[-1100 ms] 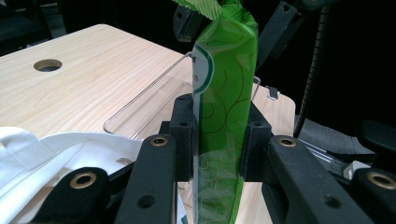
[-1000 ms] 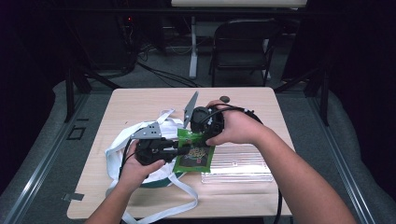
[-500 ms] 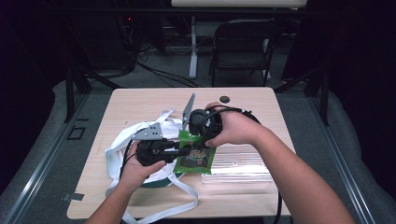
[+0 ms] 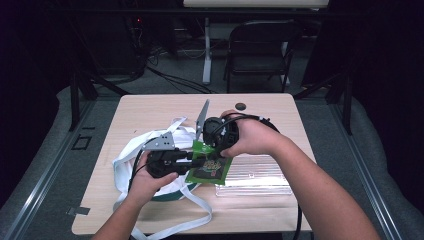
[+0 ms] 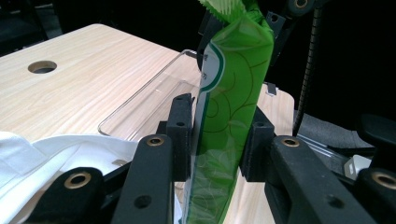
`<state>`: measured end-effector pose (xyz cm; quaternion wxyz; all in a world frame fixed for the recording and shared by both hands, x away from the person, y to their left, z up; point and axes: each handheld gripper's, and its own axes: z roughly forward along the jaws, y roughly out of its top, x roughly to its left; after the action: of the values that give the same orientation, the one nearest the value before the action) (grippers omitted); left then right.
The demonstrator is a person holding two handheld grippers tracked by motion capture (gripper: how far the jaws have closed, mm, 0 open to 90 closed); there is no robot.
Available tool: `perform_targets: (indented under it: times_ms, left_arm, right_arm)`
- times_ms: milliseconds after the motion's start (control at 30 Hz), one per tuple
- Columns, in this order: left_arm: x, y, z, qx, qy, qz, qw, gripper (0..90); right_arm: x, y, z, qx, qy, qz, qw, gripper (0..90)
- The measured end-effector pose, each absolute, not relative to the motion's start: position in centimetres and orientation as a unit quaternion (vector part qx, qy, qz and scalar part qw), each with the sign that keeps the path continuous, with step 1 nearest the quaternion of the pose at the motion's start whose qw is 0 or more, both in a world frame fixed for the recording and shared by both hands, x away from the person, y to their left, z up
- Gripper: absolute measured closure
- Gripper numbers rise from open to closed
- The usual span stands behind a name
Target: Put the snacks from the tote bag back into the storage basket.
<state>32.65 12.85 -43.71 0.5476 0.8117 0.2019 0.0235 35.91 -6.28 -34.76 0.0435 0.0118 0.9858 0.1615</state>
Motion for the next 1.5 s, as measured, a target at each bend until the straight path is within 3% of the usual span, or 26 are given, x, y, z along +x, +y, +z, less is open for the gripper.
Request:
perform_targets:
  times_ms: [800, 1500]
  left_arm:
    - [32.9, 13.0, -43.8, 0.806, 0.217, 0.021, 0.550, 60.7]
    - [33.0, 13.1, -44.0, 0.807, 0.226, 0.023, 0.546, 60.6]
  right_arm:
    - [35.8, -6.5, -34.3, 0.005, 0.988, 0.142, 0.060, 74.8]
    - [36.2, -7.5, -33.9, 0.016, 0.989, 0.126, 0.076, 74.7]
